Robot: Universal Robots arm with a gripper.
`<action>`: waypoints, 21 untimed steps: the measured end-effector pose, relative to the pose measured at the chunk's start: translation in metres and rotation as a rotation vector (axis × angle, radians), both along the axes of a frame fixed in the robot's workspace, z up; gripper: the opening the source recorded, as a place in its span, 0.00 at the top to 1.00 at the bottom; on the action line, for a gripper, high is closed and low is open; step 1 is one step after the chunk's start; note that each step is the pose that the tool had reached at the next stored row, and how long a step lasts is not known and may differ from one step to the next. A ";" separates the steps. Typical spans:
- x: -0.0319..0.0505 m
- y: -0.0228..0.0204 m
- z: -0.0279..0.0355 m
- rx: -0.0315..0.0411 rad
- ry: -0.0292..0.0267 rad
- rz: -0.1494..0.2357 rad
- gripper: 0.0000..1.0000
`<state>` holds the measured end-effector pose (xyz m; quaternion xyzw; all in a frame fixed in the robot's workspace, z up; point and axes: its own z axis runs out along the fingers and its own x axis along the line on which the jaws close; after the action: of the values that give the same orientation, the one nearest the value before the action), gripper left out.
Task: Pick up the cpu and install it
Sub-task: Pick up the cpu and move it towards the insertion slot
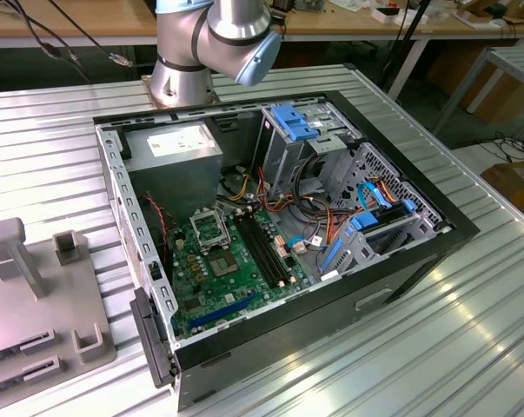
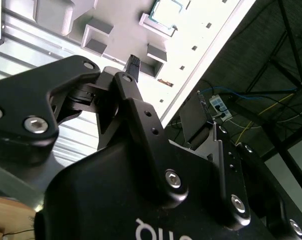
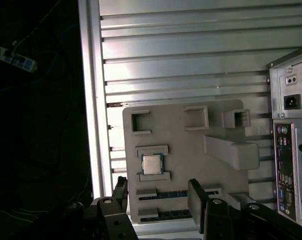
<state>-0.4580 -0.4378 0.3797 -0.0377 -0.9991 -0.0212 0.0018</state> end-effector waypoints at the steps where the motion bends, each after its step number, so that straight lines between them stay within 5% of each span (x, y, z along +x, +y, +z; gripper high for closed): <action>1: 0.0000 0.0000 0.0000 0.0000 0.0000 0.000 0.40; 7: 0.0000 0.0000 0.0000 0.0002 0.0000 0.003 0.40; 11: 0.0000 0.0000 -0.0017 -0.0006 0.0007 0.068 0.40; 21: 0.0000 -0.0012 -0.0216 -0.0002 0.0073 0.129 0.40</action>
<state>-0.4580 -0.4391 0.3581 0.0266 -0.9994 -0.0208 0.0068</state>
